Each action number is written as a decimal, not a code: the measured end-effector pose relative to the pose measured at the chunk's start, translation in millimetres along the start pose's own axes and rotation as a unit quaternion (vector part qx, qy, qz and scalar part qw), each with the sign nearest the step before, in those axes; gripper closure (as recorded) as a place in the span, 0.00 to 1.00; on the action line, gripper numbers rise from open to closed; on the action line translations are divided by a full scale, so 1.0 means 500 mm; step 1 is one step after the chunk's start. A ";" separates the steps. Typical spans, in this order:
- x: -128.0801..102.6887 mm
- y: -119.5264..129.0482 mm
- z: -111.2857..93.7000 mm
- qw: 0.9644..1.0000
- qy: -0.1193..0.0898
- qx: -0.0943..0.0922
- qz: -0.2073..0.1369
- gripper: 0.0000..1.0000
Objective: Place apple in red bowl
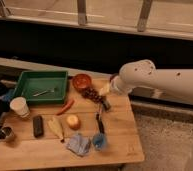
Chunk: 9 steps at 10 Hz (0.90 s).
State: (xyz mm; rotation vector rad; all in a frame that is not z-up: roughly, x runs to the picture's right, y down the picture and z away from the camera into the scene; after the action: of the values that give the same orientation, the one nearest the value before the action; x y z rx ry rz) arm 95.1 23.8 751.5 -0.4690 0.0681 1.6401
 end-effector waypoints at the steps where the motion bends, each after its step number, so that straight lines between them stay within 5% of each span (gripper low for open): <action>1: 0.002 0.027 0.024 1.000 0.008 -0.003 -0.010 0.25; 5: 0.049 0.154 0.146 0.996 0.063 -0.023 -0.066 0.25; 8: 0.086 0.212 0.171 0.990 0.089 -0.041 -0.105 0.25; 9: 0.105 0.245 0.172 0.985 0.100 -0.056 -0.128 0.25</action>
State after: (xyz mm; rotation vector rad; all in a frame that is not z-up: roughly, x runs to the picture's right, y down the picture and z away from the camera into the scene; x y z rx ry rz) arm -48.2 83.8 783.9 -0.6989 0.0636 1.3456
